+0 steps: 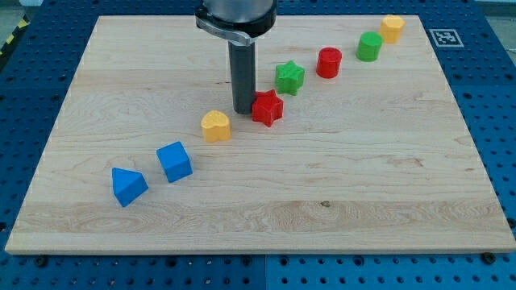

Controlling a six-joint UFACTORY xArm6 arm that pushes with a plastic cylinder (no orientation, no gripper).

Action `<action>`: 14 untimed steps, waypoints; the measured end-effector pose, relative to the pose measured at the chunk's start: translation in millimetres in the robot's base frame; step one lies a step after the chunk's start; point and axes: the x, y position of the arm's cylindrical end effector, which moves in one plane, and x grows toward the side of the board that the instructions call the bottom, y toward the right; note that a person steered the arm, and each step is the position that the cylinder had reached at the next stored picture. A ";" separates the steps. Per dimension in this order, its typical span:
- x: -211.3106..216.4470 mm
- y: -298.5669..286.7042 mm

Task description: Move the green star slightly right

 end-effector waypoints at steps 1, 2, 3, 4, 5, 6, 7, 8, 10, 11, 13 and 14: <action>0.0 0.0; -25.5 -18.5; -37.9 -26.5; -52.2 -29.9; -83.7 -44.4; -83.2 -44.4; -79.8 -44.4; -79.6 -46.9; -85.0 -79.4; -85.0 -52.2; -83.7 44.6; -83.6 76.7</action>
